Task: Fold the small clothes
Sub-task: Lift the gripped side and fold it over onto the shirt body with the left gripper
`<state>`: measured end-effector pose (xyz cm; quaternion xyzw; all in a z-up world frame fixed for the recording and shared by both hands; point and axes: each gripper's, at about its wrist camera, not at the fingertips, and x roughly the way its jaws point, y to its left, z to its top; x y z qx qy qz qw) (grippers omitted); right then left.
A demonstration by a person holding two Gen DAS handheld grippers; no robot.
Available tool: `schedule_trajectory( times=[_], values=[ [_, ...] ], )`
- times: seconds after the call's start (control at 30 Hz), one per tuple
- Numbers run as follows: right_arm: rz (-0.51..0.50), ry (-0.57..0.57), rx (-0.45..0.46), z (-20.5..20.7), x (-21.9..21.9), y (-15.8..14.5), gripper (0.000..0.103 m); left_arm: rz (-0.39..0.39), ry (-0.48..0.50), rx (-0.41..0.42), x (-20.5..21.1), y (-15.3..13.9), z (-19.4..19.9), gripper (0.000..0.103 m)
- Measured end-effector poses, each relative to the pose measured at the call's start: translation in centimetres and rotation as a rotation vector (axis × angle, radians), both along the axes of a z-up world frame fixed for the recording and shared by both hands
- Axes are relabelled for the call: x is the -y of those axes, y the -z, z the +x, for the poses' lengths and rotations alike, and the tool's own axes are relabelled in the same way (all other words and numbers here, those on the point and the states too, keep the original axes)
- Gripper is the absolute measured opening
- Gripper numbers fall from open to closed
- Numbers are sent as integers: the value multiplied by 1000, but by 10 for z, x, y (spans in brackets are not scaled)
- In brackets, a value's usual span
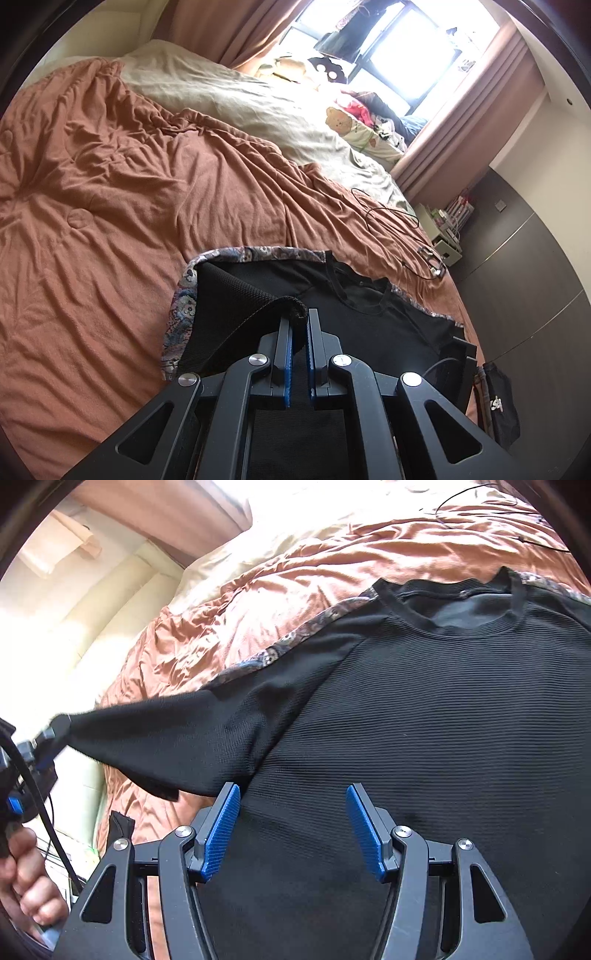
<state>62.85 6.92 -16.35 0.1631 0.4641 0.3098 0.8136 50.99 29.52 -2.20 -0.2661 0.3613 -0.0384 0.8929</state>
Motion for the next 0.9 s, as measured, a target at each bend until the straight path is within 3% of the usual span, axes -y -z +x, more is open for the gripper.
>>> schedule_trajectory(
  times=[0.3,0.37,0.47,0.73,0.9],
  values=[
    [-45,26,45,-33,35,-28,58,-61,70,-90,42,37,-8,7],
    [-68,25,62,-40,39,-33,59,-53,58,-131,43,45,-9,25],
    [-87,27,91,-48,40,-40,71,-58,24,-129,33,49,-18,56],
    [-85,3,96,-48,37,-42,72,-38,-118,-159,-9,65,-30,58],
    [-92,-18,86,-42,27,-33,72,-24,-158,-243,-23,95,-26,58]
  ],
)
